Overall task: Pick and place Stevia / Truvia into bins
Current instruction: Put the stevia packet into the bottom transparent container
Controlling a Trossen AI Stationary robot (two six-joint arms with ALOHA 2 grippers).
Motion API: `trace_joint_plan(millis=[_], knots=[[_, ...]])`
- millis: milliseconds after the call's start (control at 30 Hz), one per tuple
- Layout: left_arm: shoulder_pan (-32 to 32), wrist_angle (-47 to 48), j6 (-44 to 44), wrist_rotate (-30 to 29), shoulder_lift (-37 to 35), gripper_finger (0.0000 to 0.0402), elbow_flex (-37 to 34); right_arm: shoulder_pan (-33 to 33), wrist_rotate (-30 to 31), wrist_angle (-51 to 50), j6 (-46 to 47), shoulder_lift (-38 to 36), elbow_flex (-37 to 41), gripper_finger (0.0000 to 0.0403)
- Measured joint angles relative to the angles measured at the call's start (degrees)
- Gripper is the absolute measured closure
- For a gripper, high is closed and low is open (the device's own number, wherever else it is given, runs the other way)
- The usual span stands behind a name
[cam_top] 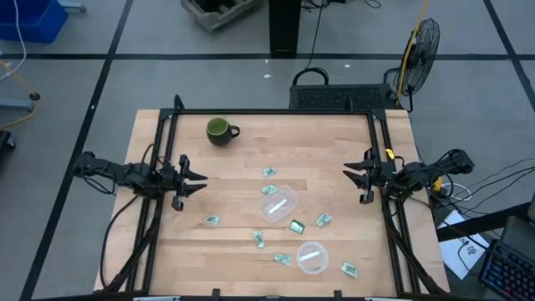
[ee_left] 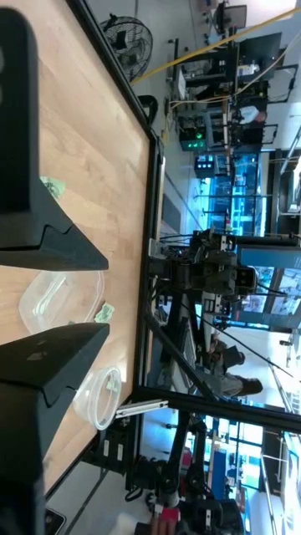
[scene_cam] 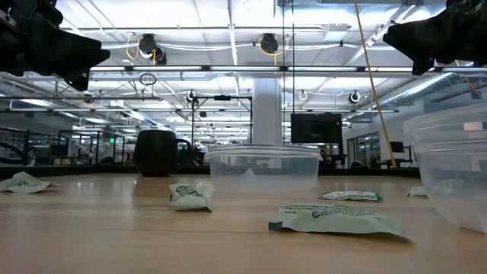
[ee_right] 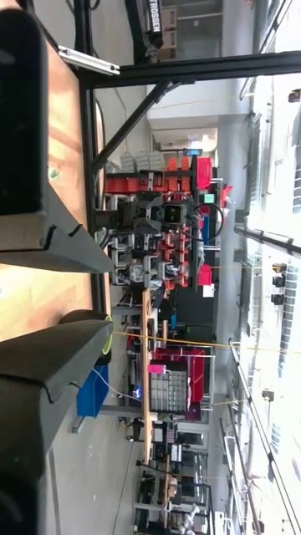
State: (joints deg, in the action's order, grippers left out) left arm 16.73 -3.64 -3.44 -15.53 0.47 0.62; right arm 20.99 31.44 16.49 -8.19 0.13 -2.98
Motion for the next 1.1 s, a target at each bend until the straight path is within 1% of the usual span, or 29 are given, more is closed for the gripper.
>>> trace_joint_plan(millis=[333,567,767,867,967,1033,1100], knots=[[0.02,0.01,0.00,0.00,0.00,0.0284,0.00,-0.01,0.00,0.44,-0.01,0.01,-0.01,0.0307],[0.00,0.00,0.37,0.00,0.00,0.0284,0.00,-0.02,0.04,7.31,-1.55,0.01,0.00,0.0307],[0.00,-1.14,1.68,-1.07,0.00,0.0284,-0.04,-0.02,0.27,9.47,-1.74,0.01,0.00,0.0307],[0.00,-1.05,1.68,-1.05,0.00,0.0284,-0.04,-0.02,3.30,12.35,-1.03,0.01,0.00,0.0307],[0.00,-1.14,-0.39,-1.03,0.00,0.0284,-0.04,-0.02,6.29,12.40,0.11,0.05,0.00,0.0307],[0.00,-1.50,-2.71,-1.05,0.00,0.0284,-0.04,-0.02,5.73,12.49,0.10,0.33,0.00,0.0307],[0.00,-2.81,-4.15,-1.11,0.00,0.0284,-0.04,-0.02,2.69,12.40,-0.59,0.69,0.00,0.0307]])
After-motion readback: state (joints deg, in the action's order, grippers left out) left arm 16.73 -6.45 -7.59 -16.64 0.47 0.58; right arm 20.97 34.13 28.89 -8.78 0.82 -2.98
